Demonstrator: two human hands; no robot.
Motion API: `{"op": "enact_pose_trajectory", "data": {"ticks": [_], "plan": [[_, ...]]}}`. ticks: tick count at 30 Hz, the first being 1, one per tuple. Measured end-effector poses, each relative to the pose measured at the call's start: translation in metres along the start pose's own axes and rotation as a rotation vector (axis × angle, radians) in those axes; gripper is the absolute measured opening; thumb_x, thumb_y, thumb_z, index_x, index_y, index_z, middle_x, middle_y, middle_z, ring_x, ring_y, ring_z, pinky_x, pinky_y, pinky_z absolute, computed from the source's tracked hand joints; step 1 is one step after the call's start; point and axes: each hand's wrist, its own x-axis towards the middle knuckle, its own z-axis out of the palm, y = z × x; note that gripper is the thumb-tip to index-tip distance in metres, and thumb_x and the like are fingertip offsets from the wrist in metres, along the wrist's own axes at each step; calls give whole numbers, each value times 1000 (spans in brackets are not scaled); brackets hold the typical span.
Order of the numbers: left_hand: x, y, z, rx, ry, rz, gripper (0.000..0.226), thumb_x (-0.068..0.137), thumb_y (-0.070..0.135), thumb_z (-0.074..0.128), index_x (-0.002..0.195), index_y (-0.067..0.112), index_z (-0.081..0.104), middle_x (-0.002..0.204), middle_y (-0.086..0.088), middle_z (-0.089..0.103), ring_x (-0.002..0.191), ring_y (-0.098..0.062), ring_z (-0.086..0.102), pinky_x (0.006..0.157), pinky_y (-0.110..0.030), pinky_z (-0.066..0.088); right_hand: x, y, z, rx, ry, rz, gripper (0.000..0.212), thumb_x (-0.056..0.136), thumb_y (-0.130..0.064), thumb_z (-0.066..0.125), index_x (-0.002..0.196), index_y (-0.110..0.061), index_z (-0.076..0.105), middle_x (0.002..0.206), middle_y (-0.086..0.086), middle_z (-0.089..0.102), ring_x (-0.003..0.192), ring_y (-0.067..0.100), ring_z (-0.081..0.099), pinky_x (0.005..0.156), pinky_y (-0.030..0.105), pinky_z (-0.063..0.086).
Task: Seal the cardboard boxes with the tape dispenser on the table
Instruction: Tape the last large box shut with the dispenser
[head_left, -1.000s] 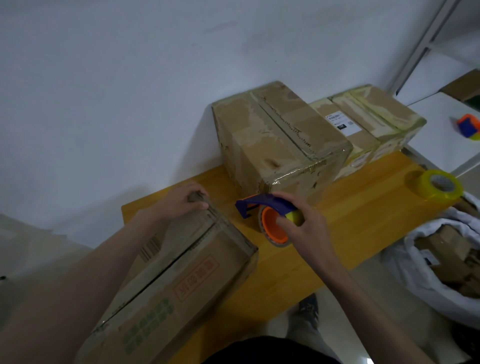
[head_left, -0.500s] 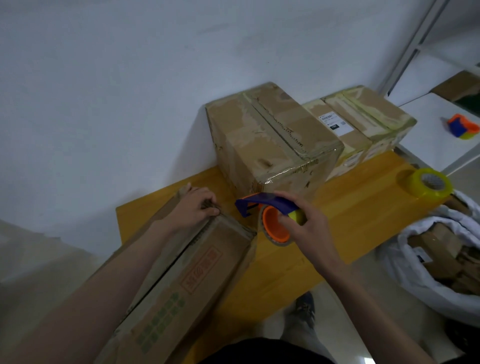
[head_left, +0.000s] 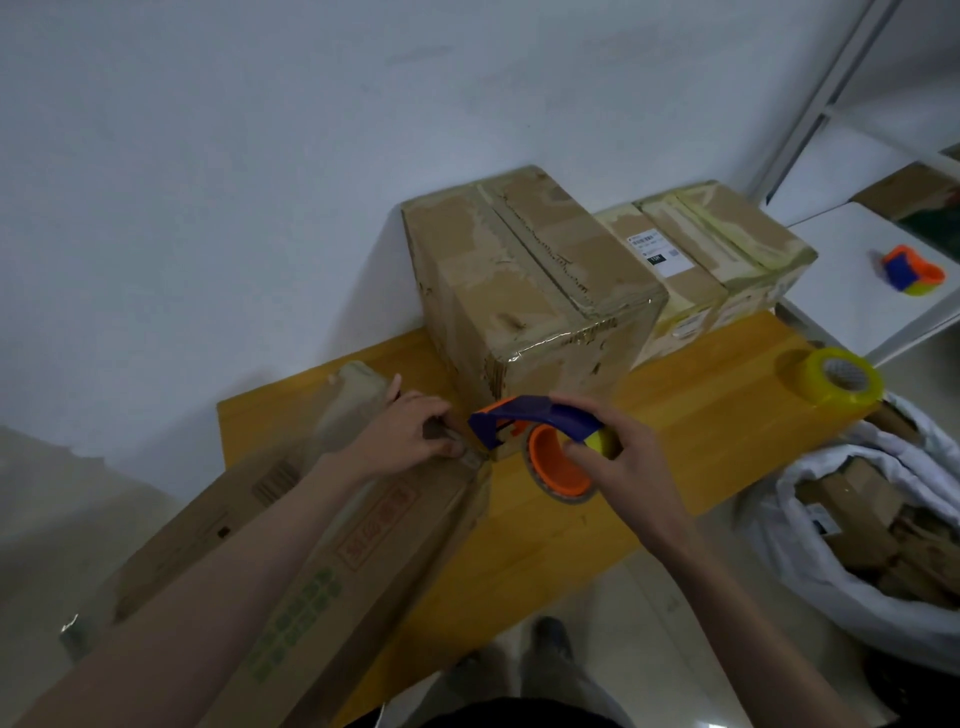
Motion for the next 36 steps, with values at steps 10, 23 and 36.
{"op": "enact_pose_trajectory", "data": {"ticks": [10,23,36], "plan": [[3,-33,-51,140,-7,-182,35,104,21,49,136,34,52,139,6,55,133,-20,48,118,-47,11,22,-10,2,18,-45,-48,44,87,-9,69,126,-29,67,120,-16,68,113,6,61,87,19,50],[-83,-94,-84,131,-19,-589,105,61,89,63,151,56,19,167,15,-1,154,-29,-8,119,-64,4,31,-25,42,98,-138,-51,43,89,-3,69,127,-23,66,119,-15,67,107,-8,59,84,6,43],[-87,-45,-56,27,123,-970,123,61,89,63,157,36,7,161,-16,10,137,-46,40,106,-55,39,39,-33,76,140,-110,-31,43,92,-4,67,129,-26,65,122,-13,66,109,-4,59,83,8,45]]}}
